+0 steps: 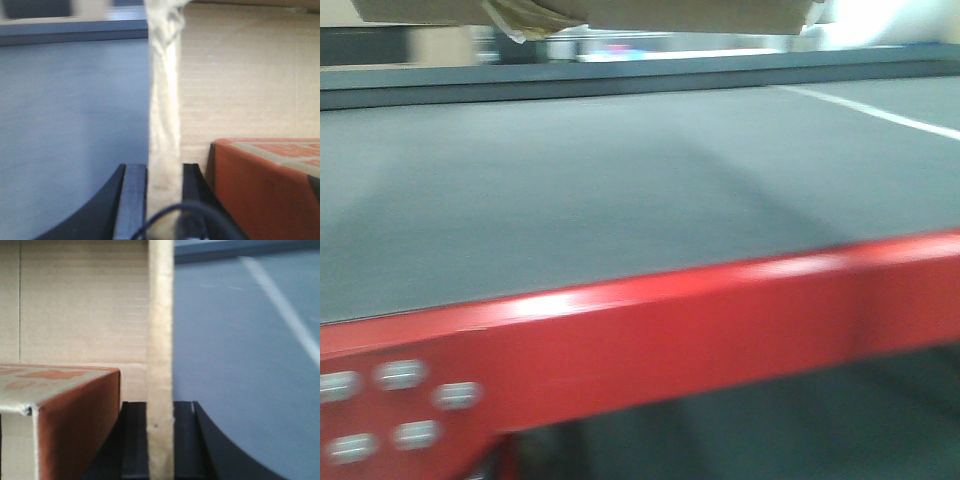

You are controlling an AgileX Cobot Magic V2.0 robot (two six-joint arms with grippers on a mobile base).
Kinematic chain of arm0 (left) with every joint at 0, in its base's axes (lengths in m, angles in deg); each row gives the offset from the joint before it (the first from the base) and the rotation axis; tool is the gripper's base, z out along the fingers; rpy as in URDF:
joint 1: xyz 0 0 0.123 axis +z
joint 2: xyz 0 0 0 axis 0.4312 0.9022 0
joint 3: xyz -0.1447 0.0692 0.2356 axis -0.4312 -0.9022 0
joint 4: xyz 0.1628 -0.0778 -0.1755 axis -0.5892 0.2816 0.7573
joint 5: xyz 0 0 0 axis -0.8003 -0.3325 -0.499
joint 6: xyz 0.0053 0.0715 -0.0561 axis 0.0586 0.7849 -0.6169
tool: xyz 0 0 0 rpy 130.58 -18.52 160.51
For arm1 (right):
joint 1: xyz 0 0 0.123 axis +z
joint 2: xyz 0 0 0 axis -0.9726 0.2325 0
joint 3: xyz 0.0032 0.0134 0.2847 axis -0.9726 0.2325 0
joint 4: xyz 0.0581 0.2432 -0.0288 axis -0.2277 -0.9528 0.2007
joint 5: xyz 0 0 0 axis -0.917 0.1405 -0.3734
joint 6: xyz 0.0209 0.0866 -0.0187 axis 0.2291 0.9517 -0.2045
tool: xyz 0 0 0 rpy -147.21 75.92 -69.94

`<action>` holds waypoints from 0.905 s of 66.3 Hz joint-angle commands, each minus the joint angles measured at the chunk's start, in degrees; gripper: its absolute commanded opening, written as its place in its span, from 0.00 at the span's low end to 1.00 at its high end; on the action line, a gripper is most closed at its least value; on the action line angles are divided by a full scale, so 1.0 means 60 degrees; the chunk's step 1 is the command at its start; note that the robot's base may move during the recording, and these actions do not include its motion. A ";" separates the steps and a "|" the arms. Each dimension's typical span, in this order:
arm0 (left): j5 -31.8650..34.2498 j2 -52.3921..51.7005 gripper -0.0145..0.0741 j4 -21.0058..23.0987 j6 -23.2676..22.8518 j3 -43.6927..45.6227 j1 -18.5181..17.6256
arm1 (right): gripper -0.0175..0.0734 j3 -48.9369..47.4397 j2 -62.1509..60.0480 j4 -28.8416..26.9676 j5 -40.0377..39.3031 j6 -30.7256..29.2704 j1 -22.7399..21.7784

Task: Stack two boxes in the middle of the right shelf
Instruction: 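Carry the held boxes with both grippers while driving to the steel shelf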

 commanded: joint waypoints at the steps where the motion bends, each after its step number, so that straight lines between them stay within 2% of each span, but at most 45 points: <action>1: 0.0237 -0.0108 0.04 -0.0470 -0.0066 0.0101 0.0022 | 0.01 -0.0140 -0.0156 0.0629 -0.0210 0.0004 -0.0117; 60: 0.0237 -0.0108 0.04 -0.0470 -0.0066 0.0101 0.0022 | 0.01 -0.0140 -0.0156 0.0629 -0.0210 0.0004 -0.0117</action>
